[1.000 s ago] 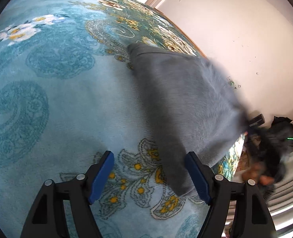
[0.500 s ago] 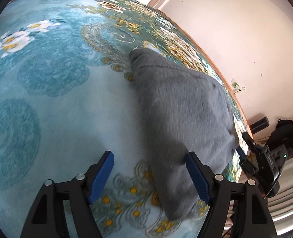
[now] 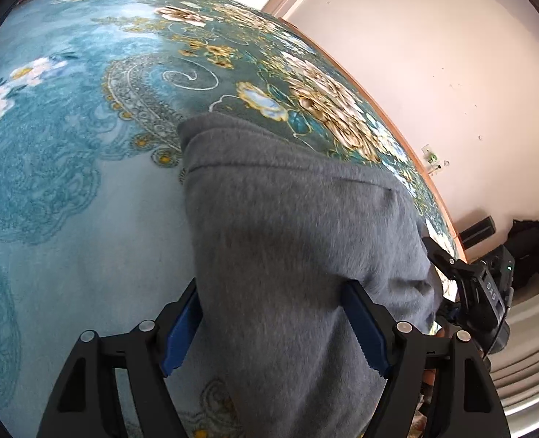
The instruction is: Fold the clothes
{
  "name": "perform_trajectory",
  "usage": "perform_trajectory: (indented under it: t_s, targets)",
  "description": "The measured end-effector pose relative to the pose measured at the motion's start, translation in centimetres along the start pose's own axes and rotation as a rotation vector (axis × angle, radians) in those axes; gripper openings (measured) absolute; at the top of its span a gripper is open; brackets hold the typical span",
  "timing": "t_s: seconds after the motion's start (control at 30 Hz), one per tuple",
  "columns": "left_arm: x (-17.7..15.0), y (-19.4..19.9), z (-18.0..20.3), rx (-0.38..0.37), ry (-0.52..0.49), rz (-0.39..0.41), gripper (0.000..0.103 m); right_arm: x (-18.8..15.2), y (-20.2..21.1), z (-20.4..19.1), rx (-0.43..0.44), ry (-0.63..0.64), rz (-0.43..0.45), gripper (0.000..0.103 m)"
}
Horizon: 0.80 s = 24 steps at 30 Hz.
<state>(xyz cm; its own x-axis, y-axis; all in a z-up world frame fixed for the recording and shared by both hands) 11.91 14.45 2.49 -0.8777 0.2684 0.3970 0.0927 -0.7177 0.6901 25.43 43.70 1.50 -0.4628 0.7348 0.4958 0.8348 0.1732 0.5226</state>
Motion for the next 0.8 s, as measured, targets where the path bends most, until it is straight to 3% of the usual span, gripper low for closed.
perform_trajectory:
  t_s: [0.07,0.1,0.13,0.17,0.23,0.3,0.47,0.63,0.7,0.8]
  targets:
    - [0.1,0.2,0.0,-0.010,0.003,0.009,0.071,-0.1,-0.1,-0.1,-0.001,-0.005,-0.004,0.073]
    - [0.1,0.3,0.2,-0.008,-0.010,0.015,0.059,-0.2,-0.1,-0.2,0.005,-0.008,-0.006,0.070]
    - [0.2,0.3,0.4,-0.002,-0.025,0.020,0.049,-0.2,0.0,-0.2,0.010,-0.012,-0.006,0.059]
    - [0.5,0.1,0.7,0.005,-0.041,0.026,0.045,-0.1,0.0,-0.2,0.013,-0.018,-0.003,0.047]
    - [0.9,0.3,1.1,0.009,-0.059,0.034,0.034,0.2,0.5,-0.6,0.034,-0.021,0.007,0.040]
    - [1.6,0.8,1.3,-0.011,-0.062,0.043,0.030,0.6,1.1,-1.1,0.062,-0.022,0.019,0.036]
    - [4.4,2.5,1.8,-0.046,-0.088,0.084,0.028,2.8,1.6,-4.3,0.148,0.025,0.051,0.033]
    - [8.5,4.8,2.7,-0.078,-0.126,0.190,0.028,6.0,1.1,-6.7,0.196,0.063,0.123,0.033]
    - [10.1,4.8,2.6,-0.067,-0.152,0.222,0.029,6.9,-0.1,-6.8,0.171,0.080,0.141,0.033]
    - [11.3,1.6,0.4,0.029,-0.120,0.150,0.030,7.1,-2.8,-5.2,0.101,0.047,0.105,0.034]
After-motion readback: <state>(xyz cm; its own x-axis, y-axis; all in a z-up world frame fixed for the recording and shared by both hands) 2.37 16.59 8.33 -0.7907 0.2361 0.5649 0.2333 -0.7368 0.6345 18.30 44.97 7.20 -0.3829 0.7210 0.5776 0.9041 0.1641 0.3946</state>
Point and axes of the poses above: each gripper's, at about its wrist camera, not at the fingertips, and y roughly against the way its jaws point, z to its right, x to its top, the point moved 2 cm from there along -y, roughly the way its jaws point, and after that the axes turned 3 degrees about y, right-handed, at the moved point
